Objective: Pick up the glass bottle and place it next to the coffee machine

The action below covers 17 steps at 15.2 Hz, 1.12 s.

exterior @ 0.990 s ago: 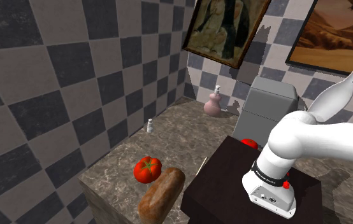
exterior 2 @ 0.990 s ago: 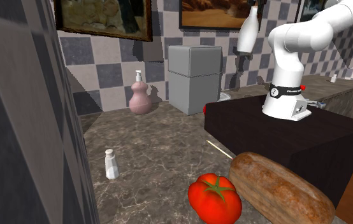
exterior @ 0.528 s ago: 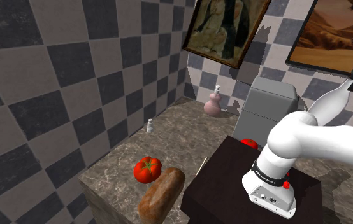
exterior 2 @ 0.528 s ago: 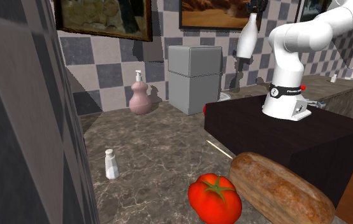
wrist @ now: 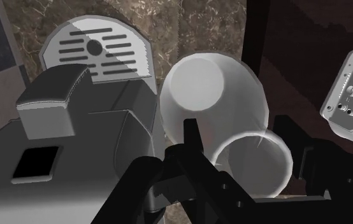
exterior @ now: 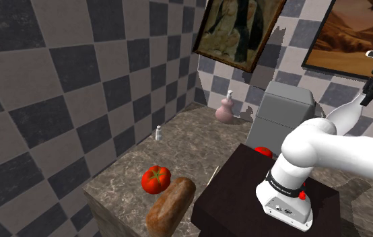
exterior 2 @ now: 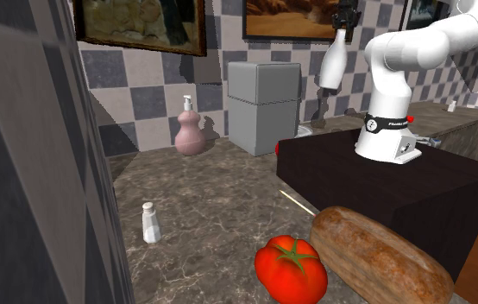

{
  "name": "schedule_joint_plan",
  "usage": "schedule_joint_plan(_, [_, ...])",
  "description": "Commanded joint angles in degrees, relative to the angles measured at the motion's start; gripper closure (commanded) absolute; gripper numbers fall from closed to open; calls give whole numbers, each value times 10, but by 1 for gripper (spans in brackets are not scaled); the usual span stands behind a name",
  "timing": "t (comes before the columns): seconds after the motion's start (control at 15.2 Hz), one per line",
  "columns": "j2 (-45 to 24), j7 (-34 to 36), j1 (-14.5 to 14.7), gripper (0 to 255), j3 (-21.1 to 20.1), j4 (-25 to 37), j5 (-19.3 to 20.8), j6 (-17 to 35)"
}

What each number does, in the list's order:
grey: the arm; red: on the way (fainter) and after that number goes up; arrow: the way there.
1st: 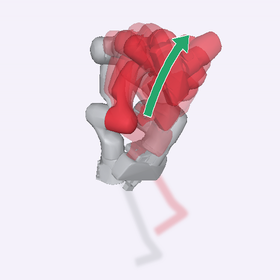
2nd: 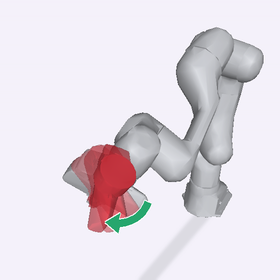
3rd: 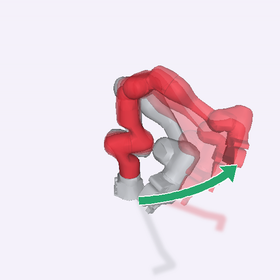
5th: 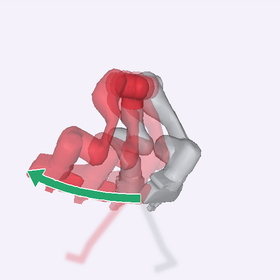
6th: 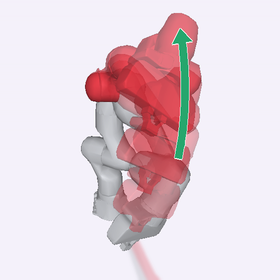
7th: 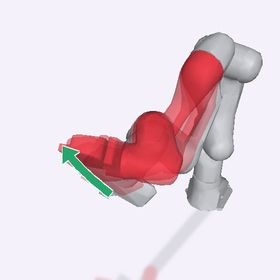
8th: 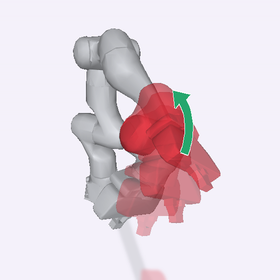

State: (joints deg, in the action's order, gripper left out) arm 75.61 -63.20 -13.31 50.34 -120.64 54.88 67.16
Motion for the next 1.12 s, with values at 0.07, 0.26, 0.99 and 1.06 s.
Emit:
schedule_joint_plan(0.07, [13, 3, -6, 255, 11, -22, 11, 11])
schedule_joint_plan(0.26, [26, 5, -13, 255, 23, -43, 23, 22])
schedule_joint_plan(0.99, [69, 12, -38, 255, 75, -112, 72, 61])
schedule_joint_plan(1.06, [73, 12, -40, 255, 80, -118, 77, 64])
